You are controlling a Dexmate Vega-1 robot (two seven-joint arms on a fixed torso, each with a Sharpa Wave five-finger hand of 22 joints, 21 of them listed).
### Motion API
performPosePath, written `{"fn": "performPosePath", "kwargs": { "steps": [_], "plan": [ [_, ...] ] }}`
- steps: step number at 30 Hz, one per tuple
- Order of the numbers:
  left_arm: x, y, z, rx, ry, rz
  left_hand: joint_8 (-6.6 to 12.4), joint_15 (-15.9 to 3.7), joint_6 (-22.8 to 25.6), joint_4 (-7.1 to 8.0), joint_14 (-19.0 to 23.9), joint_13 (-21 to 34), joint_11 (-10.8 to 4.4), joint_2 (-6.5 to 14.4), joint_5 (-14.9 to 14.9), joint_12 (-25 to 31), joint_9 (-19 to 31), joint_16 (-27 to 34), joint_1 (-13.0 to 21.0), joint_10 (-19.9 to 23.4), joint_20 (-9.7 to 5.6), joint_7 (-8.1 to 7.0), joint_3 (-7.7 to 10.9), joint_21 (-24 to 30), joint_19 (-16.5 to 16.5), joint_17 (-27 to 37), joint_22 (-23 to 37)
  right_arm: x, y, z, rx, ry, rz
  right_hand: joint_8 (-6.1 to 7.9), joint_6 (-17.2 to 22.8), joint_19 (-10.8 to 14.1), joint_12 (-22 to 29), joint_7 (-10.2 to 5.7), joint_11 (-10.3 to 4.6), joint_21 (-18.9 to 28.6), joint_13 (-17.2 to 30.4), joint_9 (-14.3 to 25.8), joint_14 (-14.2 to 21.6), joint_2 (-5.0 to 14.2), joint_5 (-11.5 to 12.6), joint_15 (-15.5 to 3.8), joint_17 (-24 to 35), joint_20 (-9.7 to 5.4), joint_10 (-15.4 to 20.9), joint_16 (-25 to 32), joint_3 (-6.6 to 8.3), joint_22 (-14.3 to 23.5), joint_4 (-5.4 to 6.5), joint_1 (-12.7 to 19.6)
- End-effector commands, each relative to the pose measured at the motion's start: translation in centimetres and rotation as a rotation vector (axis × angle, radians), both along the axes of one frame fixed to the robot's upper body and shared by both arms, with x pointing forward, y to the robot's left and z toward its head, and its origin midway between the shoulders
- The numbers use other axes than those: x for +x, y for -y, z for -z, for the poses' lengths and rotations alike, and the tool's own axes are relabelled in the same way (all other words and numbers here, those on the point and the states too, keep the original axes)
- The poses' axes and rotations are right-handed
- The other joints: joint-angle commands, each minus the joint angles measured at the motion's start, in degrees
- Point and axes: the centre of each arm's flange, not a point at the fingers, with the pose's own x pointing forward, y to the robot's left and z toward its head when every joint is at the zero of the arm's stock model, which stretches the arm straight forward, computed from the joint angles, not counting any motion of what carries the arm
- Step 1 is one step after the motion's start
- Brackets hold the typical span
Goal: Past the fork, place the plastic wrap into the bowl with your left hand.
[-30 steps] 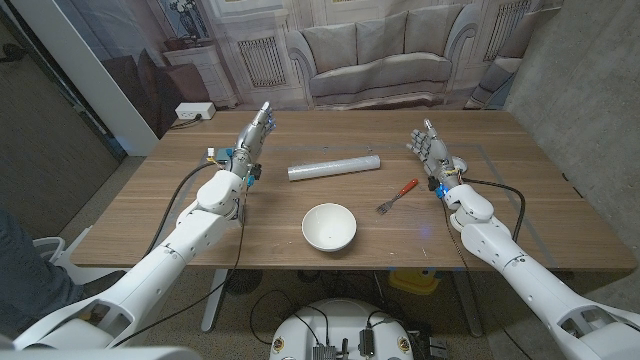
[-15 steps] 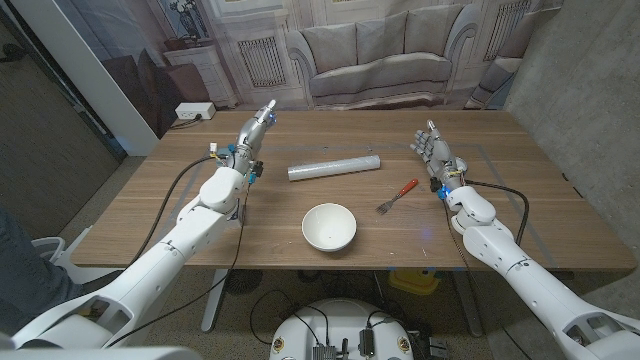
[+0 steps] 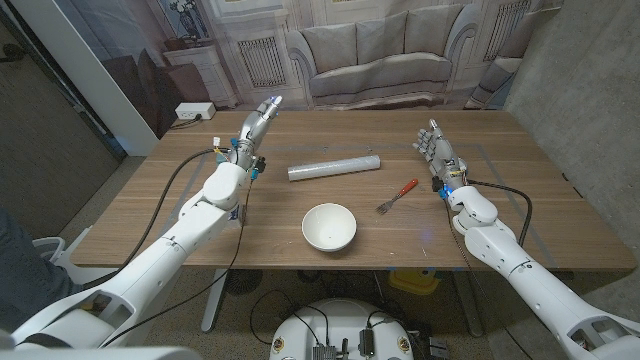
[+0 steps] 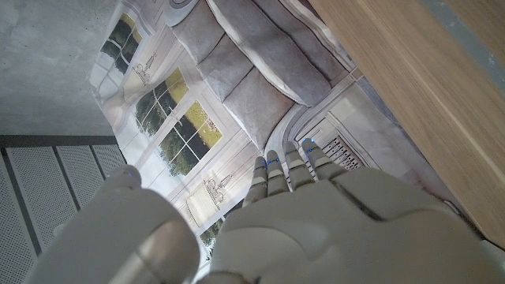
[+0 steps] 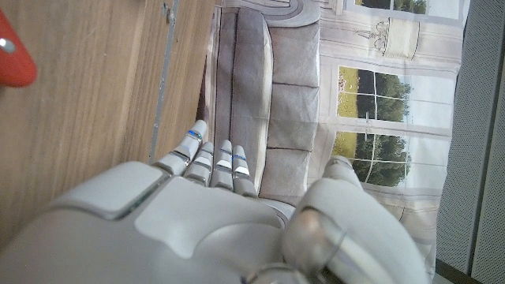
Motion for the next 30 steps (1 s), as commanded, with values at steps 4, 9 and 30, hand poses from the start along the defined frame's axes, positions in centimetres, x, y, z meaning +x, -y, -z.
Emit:
{"fn": "performPosePath", "kwargs": {
  "steps": [4, 9, 30],
  "plan": [
    [-0.6, 0.7, -0.9, 0.053, 0.057, -0.111, 0.11, -0.01, 1.0, -0.63, 0.7, 0.1, -0.36, 0.4, 0.5, 0.1, 0.3, 0.0, 0.6, 0.5, -1.66, 0.03, 0.12, -0.3, 0.5, 0.1, 0.1, 0.1, -0.3, -0.2, 0.018, 0.007, 0.003, 0.39, 0.4, 0.6, 0.2, -0.01, 0.08, -0.2, 0.3, 0.3, 0.5, 0.00, -0.3, -0.03, 0.2, -1.18, 0.8, 0.2, 0.42, 0.2, -0.22, 0.5],
    [-0.8, 0.7, -1.2, 0.070, 0.069, -0.136, 0.20, -0.34, 1.7, -0.81, 1.0, 0.1, -0.72, 0.5, 0.6, 0.1, 0.3, 0.0, 1.1, 1.0, -2.07, -0.18, 0.14, -0.6, 0.6, 0.1, 0.1, 0.1, -0.3, -0.1, 0.026, 0.008, 0.010, 0.40, 0.6, 0.8, 0.2, 0.01, 0.09, -0.3, 0.3, 0.3, 0.6, 0.04, -0.4, -0.03, 0.2, -1.11, 1.0, 0.2, 0.43, 0.2, -0.31, 0.6],
    [-1.8, 2.6, -2.7, 0.217, 0.134, -0.268, 0.55, -1.43, 5.2, -1.94, 5.2, 0.1, -1.29, 0.7, 1.1, 0.6, 0.3, 0.5, 3.6, 5.1, -2.76, -0.82, 0.00, -0.7, 4.0, 0.2, 0.2, 0.0, -0.1, 0.2, 0.039, 0.010, 0.010, 0.37, 1.0, 1.2, 0.2, 0.00, 0.12, -0.7, 0.3, 0.3, 0.9, 0.42, -0.6, -0.02, 0.2, -0.99, 1.3, 0.1, 0.62, 0.3, -0.64, 1.1]
  ]
}}
